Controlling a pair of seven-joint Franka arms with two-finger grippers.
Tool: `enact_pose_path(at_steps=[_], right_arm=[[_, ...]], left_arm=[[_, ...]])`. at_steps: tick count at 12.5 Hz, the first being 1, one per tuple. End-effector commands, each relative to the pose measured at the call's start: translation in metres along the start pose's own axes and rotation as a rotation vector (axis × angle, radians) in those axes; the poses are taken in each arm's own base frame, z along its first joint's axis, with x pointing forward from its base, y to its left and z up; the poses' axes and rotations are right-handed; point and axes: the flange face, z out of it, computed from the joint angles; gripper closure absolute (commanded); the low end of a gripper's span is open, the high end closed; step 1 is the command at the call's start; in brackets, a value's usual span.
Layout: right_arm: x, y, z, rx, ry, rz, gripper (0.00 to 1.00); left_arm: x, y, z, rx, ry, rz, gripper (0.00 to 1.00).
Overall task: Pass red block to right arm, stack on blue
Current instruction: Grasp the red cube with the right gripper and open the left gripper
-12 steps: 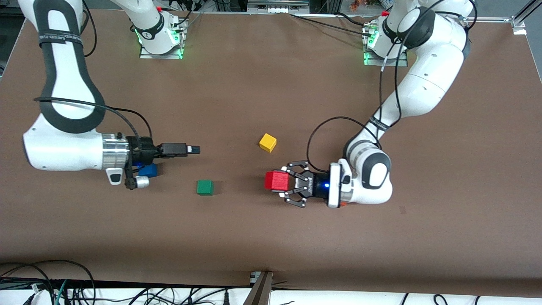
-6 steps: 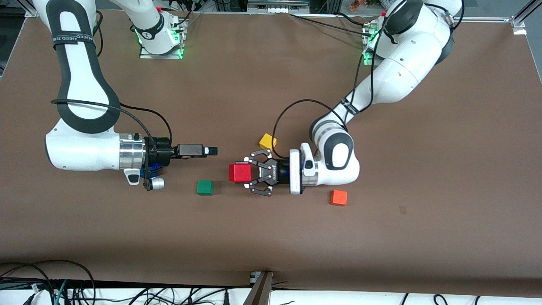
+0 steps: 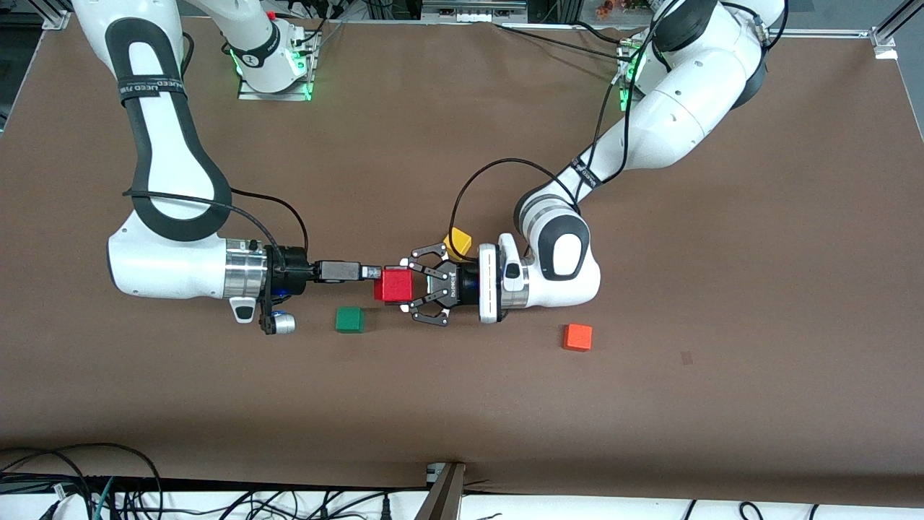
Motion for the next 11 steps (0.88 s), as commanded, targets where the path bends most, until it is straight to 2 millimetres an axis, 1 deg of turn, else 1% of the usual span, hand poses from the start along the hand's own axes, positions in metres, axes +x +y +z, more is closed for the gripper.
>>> enact_pose_path(at_steps=[1, 4, 5, 6, 7, 8, 10, 11], right_arm=[[0.009, -0.024, 0.001, 0.021, 0.019, 0.055, 0.0], [0.008, -0.036, -0.005, 0.029, 0.02, 0.06, 0.0], [0.009, -0.035, -0.005, 0.029, 0.024, 0.061, 0.0], [0.01, -0.035, -0.003, 0.029, 0.025, 0.063, 0.0], [0.009, -0.033, 0.008, 0.024, 0.013, 0.064, 0.0], [0.011, -0.03, 0.01, 0.023, 0.02, 0.067, 0.0], [0.014, -0.036, 0.015, 0.024, 0.028, 0.054, 0.0], [0.015, -0.037, 0.015, 0.025, 0.029, 0.051, 0.0]], left_arm=[[0.015, 0.006, 0.011, 0.008, 0.033, -0.01, 1.0], [0.015, 0.005, 0.01, 0.01, 0.034, -0.01, 1.0], [0.015, 0.006, 0.01, 0.01, 0.034, -0.013, 1.0], [0.015, 0.006, 0.01, 0.01, 0.034, -0.013, 1.0], [0.015, 0.006, 0.01, 0.01, 0.034, -0.013, 1.0], [0.014, 0.005, 0.01, 0.01, 0.033, -0.014, 1.0], [0.012, 0.011, 0.017, 0.0, 0.031, -0.014, 1.0], [0.011, 0.011, 0.018, 0.0, 0.032, -0.016, 1.0]])
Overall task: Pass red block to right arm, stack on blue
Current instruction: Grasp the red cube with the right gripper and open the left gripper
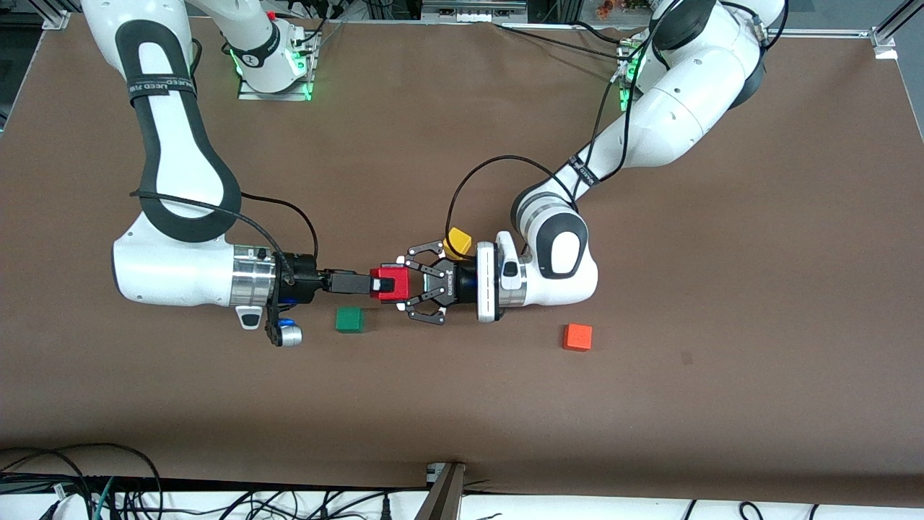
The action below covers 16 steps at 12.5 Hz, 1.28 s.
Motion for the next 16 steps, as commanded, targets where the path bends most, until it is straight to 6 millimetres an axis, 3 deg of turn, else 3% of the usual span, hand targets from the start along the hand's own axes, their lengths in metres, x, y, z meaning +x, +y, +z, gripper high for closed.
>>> enact_pose_path(at_steps=[1, 2, 3, 4, 5, 11, 12, 16], right_arm=[[0.005, -0.011, 0.004, 0.02, 0.008, -0.005, 0.0], [0.004, -0.012, 0.003, 0.019, 0.008, -0.006, 0.0], [0.004, -0.013, 0.002, 0.02, 0.007, -0.008, 0.34], [0.004, -0.012, 0.001, 0.022, 0.007, 0.0, 0.88], [0.004, -0.012, 0.001, 0.022, 0.005, 0.003, 0.99], [0.005, -0.012, 0.0, 0.021, 0.007, 0.001, 1.0], [0.004, -0.013, -0.001, 0.021, 0.008, 0.0, 1.0], [0.008, -0.016, -0.015, 0.009, 0.026, -0.017, 1.0]], left_arm=[[0.008, 0.005, 0.009, 0.014, 0.027, -0.016, 1.0], [0.008, 0.006, 0.01, 0.013, 0.028, -0.016, 1.0], [0.007, 0.005, 0.01, 0.027, 0.022, -0.018, 1.0], [0.008, 0.005, 0.01, 0.031, 0.022, -0.02, 1.0], [0.007, 0.006, 0.01, 0.03, 0.023, -0.022, 1.0], [0.005, 0.002, 0.006, 0.059, 0.029, -0.03, 1.0], [0.008, -0.003, 0.0, 0.068, 0.031, -0.027, 0.01], [0.018, -0.022, -0.027, 0.096, 0.011, 0.013, 0.0]])
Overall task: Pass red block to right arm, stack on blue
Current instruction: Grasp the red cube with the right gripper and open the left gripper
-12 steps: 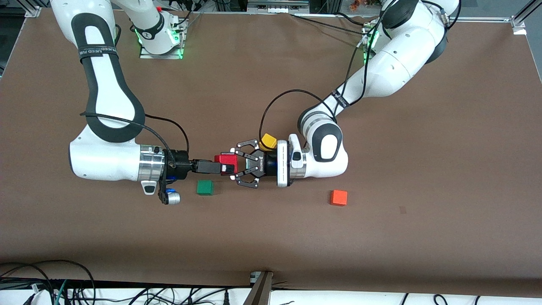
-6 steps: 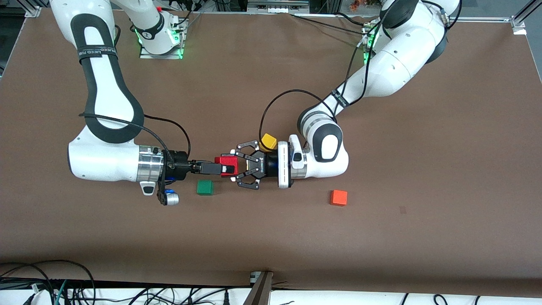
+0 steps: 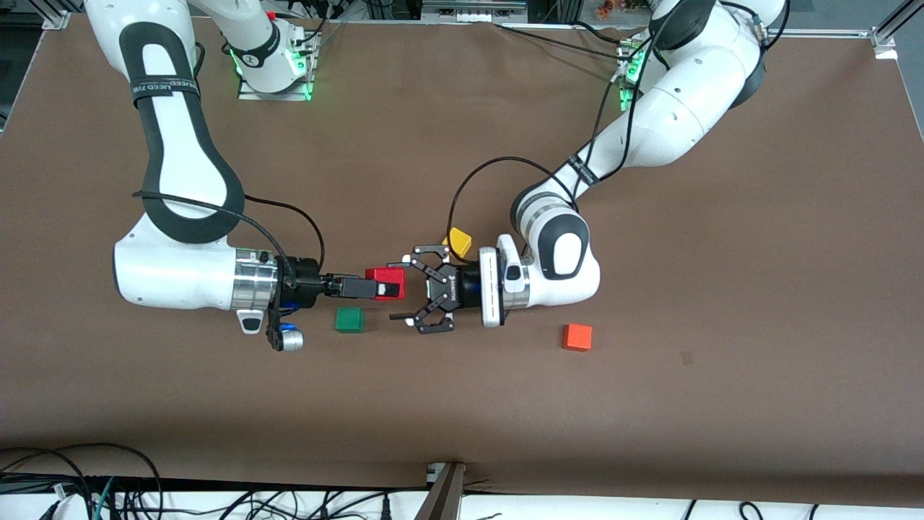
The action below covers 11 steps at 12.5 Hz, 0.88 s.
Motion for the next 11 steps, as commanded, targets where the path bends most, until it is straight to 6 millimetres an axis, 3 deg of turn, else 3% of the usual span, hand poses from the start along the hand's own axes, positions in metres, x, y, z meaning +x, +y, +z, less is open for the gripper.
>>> enact_pose_path(at_steps=[1, 4, 7, 11], right_arm=[[0.007, -0.001, -0.015, -0.047, 0.018, -0.022, 1.0], [0.016, 0.023, -0.031, -0.228, 0.039, -0.147, 1.0], [0.026, 0.069, -0.055, -0.388, 0.0, -0.233, 1.0], [0.033, 0.127, -0.071, -0.739, -0.039, -0.276, 1.0]], left_arm=[[0.018, -0.021, -0.029, 0.041, -0.008, 0.051, 0.0], [0.016, -0.044, -0.077, 0.0, -0.054, 0.091, 0.0], [0.028, -0.074, -0.154, -0.084, -0.151, 0.19, 0.0], [0.055, -0.105, -0.265, -0.169, -0.286, 0.297, 0.0]])
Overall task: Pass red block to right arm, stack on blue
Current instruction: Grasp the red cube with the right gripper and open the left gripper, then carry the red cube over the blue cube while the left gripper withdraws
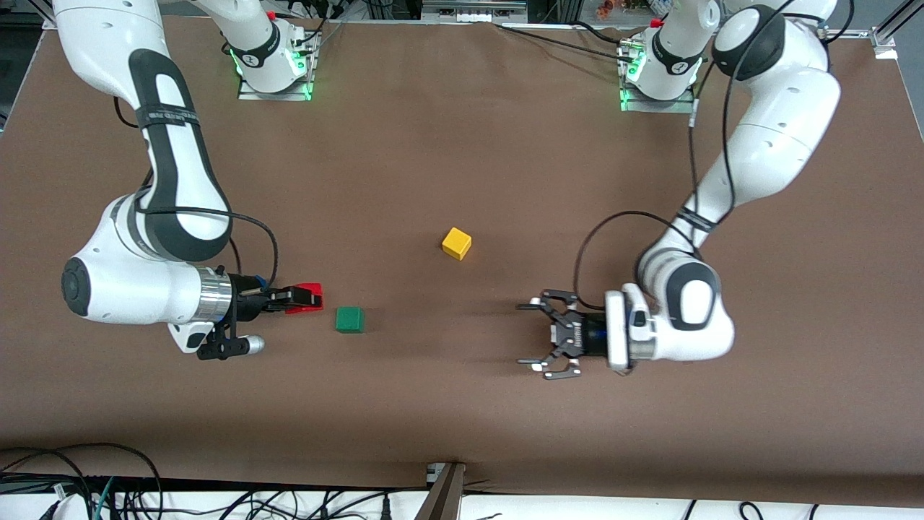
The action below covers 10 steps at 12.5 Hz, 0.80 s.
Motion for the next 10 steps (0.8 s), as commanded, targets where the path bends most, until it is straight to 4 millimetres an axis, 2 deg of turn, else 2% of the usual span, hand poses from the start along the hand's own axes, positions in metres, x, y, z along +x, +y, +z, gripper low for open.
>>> enact_pose_path(at_steps=[1, 5, 7, 10], right_arm=[[-0.004, 0.03, 0.005, -0.148, -0.008, -0.028, 1.0], [-0.018, 0.078, 0.016, -0.343, -0.02, -0.042, 1.0], [-0.027, 0.089, 0.02, -0.377, -0.019, -0.046, 1.0], [-0.041, 0.102, 0.024, -0.417, 0.015, -0.059, 1.0]], left_arm=[[-0.002, 0.002, -0.058, -0.052, -0.067, 0.038, 0.0], [-0.018, 0.003, -0.146, -0.092, -0.246, 0.09, 0.0], [-0.03, 0.006, -0.173, -0.116, -0.316, 0.09, 0.0], [-0.034, 0.005, -0.212, -0.14, -0.401, 0.091, 0.0]])
